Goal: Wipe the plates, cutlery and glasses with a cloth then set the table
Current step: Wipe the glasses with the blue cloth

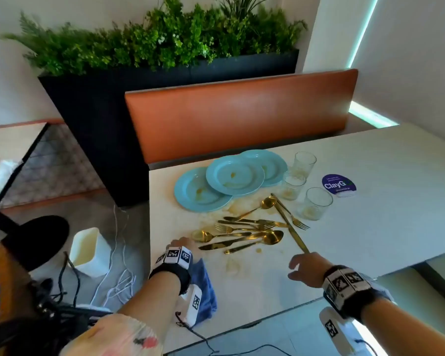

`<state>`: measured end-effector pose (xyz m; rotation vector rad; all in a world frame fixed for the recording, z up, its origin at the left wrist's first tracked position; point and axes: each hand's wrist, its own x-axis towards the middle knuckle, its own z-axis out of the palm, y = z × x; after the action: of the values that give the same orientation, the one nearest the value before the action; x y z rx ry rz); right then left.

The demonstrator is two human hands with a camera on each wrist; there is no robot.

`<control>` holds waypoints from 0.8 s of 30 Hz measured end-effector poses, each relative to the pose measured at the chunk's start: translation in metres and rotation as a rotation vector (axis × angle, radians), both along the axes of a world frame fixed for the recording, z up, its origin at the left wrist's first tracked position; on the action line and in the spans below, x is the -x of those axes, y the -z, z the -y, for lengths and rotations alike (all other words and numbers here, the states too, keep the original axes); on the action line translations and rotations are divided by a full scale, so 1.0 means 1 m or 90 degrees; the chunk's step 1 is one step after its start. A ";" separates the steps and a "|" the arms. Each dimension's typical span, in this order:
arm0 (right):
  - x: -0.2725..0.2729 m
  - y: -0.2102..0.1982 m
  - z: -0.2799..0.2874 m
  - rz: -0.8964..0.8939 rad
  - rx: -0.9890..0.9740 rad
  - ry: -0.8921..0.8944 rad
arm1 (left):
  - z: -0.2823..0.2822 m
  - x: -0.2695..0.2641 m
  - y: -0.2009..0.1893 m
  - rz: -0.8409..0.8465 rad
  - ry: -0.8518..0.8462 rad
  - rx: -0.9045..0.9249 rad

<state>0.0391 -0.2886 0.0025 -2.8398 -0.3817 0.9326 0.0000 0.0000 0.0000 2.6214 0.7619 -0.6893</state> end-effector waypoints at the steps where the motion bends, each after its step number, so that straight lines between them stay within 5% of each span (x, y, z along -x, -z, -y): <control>1: -0.001 0.002 -0.004 -0.011 0.004 0.000 | -0.004 0.004 0.001 -0.012 0.017 -0.015; 8: 0.001 0.012 -0.012 -0.024 0.041 0.002 | -0.007 0.008 0.016 -0.096 0.012 -0.045; 18: 0.011 0.017 -0.018 -0.024 0.050 0.005 | -0.020 0.013 0.039 -0.081 0.022 -0.114; 24: 0.009 0.009 -0.030 -0.016 0.032 -0.008 | -0.018 0.006 0.025 -0.080 0.081 0.002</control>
<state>0.0298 -0.2582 -0.0062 -2.8707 -0.3794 0.9920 -0.0062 0.0185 -0.0252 2.6614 0.6308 -0.8976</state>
